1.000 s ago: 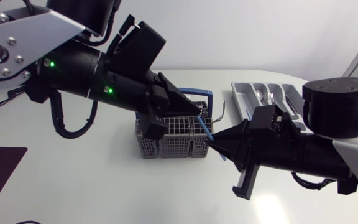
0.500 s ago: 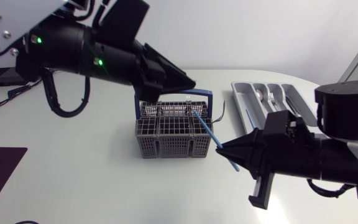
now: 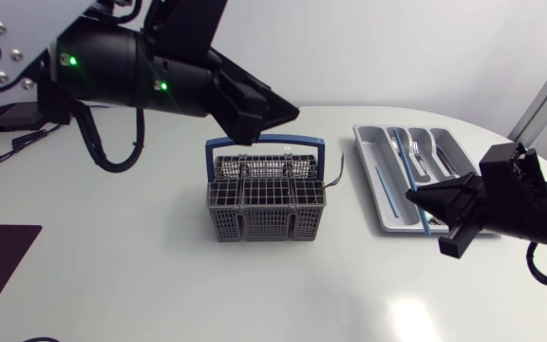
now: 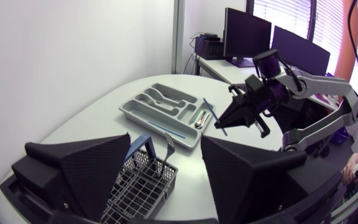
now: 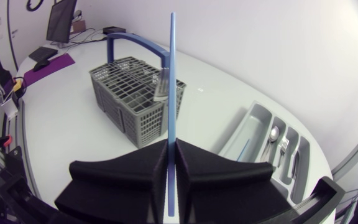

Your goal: Unload the cutlery basket into the drawer organizer.

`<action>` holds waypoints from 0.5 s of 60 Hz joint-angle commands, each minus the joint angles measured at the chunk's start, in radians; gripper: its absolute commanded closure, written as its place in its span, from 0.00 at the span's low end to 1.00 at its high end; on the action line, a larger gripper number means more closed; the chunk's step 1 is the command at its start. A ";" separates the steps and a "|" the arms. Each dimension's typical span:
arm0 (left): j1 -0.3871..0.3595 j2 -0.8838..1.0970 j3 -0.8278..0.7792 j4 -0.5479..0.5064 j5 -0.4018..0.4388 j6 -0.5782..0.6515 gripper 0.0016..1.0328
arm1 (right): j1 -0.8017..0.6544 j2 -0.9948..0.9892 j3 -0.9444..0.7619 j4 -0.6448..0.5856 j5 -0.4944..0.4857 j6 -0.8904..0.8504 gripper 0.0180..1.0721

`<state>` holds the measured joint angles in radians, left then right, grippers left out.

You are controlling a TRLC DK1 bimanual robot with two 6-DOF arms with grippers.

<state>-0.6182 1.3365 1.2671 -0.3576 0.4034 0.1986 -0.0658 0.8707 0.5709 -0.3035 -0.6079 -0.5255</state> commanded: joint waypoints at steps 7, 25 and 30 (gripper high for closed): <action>-0.025 0.030 -0.055 0.012 -0.051 0.064 0.05 | -0.063 0.200 0.080 0.116 0.036 0.104 0.94; -0.083 0.044 -0.138 0.023 -0.209 0.154 0.05 | 0.012 0.582 0.264 0.210 0.284 0.303 0.94; -0.101 0.044 -0.167 0.034 -0.248 0.182 0.05 | 0.034 0.685 0.322 0.208 0.333 0.351 0.94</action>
<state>-0.7013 1.3640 1.1419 -0.3386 0.1787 0.3382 -0.0563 1.4666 0.8417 -0.1005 -0.3096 -0.2470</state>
